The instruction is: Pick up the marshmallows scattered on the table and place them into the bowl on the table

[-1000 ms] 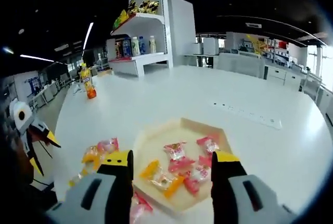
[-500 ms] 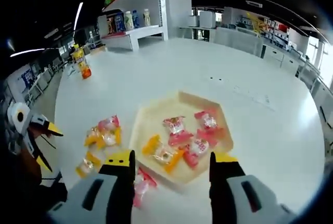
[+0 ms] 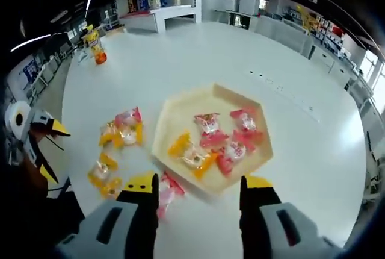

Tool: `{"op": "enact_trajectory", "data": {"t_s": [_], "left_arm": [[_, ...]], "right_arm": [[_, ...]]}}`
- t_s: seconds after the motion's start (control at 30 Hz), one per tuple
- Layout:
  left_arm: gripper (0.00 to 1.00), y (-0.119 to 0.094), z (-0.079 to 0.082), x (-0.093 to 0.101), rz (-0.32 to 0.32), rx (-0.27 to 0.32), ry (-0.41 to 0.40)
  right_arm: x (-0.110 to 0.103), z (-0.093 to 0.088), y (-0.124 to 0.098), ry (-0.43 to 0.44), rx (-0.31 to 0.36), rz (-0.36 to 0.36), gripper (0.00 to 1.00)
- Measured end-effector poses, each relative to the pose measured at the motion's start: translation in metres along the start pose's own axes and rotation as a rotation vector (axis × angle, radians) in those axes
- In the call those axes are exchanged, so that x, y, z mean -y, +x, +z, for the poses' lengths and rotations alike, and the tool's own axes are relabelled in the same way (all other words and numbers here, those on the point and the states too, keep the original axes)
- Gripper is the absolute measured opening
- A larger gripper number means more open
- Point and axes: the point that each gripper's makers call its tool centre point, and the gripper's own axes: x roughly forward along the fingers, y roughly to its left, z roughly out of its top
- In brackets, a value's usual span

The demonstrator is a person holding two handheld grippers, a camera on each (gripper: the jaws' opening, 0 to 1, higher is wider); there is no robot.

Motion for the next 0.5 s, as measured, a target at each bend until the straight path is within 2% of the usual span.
{"op": "enact_trajectory", "data": {"t_s": [0.2, 0.33, 0.5], "left_arm": [[0.56, 0.000, 0.000, 0.001, 0.002, 0.004, 0.002], [0.56, 0.000, -0.001, 0.002, -0.001, 0.001, 0.004], [0.56, -0.001, 0.002, -0.001, 0.011, 0.010, 0.006]], "right_arm": [[-0.016, -0.016, 0.006, 0.018, -0.096, 0.072, 0.50], [-0.012, -0.019, 0.007, 0.015, -0.111, 0.021, 0.50], [-0.021, -0.023, 0.008, 0.040, -0.138, 0.037, 0.49]]}}
